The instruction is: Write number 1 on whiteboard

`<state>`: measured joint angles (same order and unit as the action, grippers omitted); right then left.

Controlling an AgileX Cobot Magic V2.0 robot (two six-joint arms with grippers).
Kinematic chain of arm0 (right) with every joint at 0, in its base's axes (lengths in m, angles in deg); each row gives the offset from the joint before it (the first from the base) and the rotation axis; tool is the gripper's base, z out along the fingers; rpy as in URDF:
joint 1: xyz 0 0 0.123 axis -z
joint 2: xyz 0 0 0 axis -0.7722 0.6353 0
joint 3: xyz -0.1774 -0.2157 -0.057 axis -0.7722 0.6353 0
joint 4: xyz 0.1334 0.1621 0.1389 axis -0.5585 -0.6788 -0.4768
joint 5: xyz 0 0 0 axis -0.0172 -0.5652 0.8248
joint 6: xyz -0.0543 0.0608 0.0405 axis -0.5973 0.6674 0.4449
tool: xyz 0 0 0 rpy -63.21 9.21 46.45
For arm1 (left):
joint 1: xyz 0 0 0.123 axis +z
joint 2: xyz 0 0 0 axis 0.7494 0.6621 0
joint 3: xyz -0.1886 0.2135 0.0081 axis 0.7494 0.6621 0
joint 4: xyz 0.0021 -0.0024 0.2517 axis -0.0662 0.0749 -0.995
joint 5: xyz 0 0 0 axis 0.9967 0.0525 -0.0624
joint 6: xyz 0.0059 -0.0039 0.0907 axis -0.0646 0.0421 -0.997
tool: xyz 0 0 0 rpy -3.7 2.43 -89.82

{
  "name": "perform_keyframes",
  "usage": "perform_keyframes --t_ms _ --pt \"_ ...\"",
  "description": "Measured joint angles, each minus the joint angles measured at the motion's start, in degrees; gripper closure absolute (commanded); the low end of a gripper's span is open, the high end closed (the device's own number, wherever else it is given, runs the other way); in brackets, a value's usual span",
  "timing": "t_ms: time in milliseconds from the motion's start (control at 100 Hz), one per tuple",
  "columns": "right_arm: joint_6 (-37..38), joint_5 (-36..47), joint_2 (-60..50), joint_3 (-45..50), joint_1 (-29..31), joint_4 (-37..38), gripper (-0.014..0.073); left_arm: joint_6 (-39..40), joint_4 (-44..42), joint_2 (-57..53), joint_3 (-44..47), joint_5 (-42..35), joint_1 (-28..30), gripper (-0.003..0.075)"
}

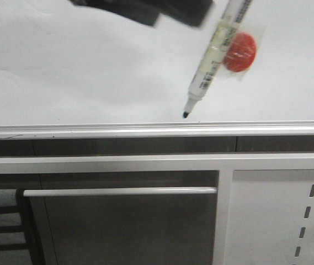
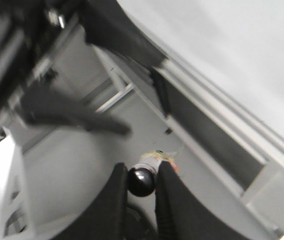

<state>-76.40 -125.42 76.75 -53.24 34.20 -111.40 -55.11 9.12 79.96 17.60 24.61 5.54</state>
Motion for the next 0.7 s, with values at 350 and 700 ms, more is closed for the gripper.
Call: perform_keyframes --t_ms 350,700 --pt "0.08 22.75 -25.78 19.90 -0.12 0.13 0.0645 2.98 5.29 -10.30 3.09 -3.96 6.32 0.0332" --pt "0.08 28.60 -30.60 20.79 -0.12 -0.38 0.0645 3.07 13.94 -17.90 12.25 -16.45 6.32 0.0741"
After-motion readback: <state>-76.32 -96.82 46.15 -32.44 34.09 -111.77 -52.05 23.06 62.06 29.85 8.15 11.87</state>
